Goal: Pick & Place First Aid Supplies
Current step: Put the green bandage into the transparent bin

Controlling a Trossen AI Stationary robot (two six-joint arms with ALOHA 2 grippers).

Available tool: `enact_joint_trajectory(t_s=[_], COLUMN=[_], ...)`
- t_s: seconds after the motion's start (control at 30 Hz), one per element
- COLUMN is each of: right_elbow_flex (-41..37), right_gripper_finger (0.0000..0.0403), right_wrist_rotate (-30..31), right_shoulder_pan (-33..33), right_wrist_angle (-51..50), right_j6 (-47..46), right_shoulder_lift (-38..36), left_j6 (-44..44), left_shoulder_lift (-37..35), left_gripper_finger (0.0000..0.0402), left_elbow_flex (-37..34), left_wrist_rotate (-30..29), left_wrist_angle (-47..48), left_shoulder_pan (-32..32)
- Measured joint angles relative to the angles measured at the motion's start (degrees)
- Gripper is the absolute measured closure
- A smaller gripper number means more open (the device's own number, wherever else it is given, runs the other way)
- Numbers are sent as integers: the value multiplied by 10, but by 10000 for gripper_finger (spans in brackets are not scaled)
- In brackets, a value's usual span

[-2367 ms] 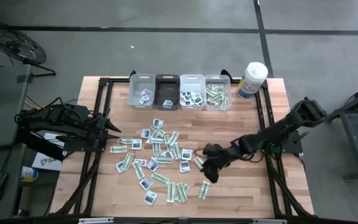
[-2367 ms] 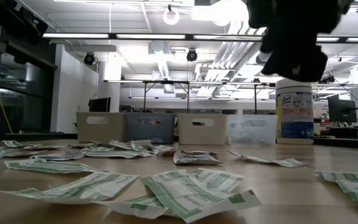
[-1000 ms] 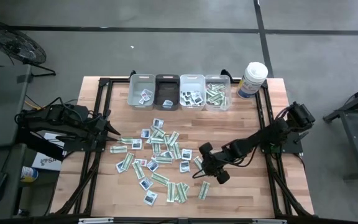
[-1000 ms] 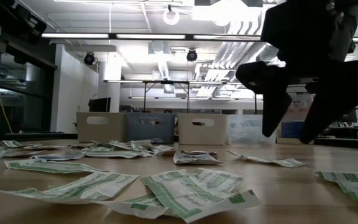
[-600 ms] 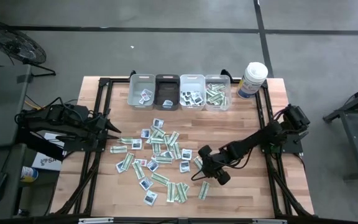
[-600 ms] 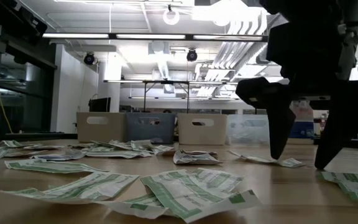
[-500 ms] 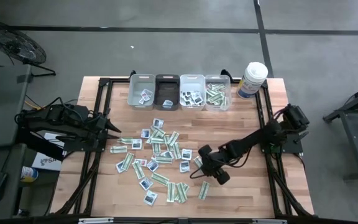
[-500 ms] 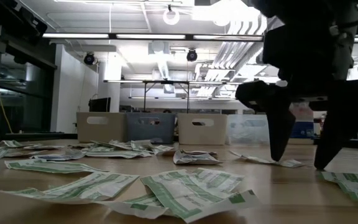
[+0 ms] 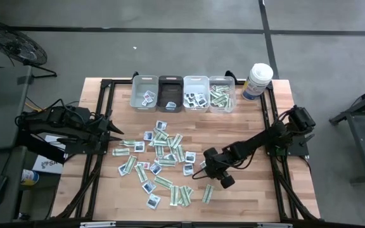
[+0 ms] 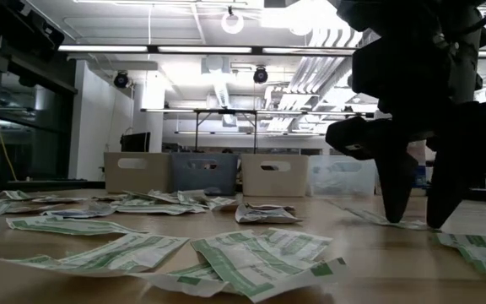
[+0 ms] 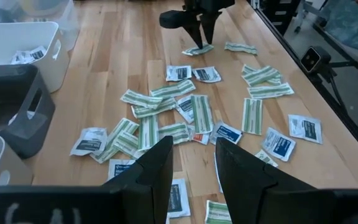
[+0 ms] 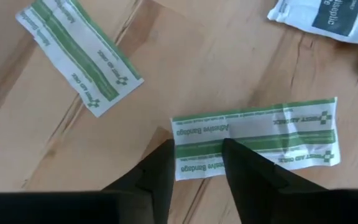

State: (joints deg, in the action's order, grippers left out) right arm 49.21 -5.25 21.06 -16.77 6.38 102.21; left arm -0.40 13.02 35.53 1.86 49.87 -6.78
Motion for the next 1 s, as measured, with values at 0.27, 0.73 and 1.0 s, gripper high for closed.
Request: enact_joint_trajectory(t_s=[0.27,0.73,1.0], right_elbow_flex=[-1,-3,-5], right_gripper_finger=[328,398,401], right_wrist_rotate=[15,51,169], right_shoulder_pan=[0,9,9], right_wrist_angle=[0,23,12], right_j6=[-6,-45,-106], right_shoulder_lift=[0,-10,-55], left_j6=[1,1,1], left_shoulder_lift=[0,0,0], left_gripper_finger=[283,283,283], left_elbow_flex=[0,0,0], left_wrist_rotate=[-1,0,0], left_wrist_angle=[0,0,0], left_shoulder_pan=[0,0,0])
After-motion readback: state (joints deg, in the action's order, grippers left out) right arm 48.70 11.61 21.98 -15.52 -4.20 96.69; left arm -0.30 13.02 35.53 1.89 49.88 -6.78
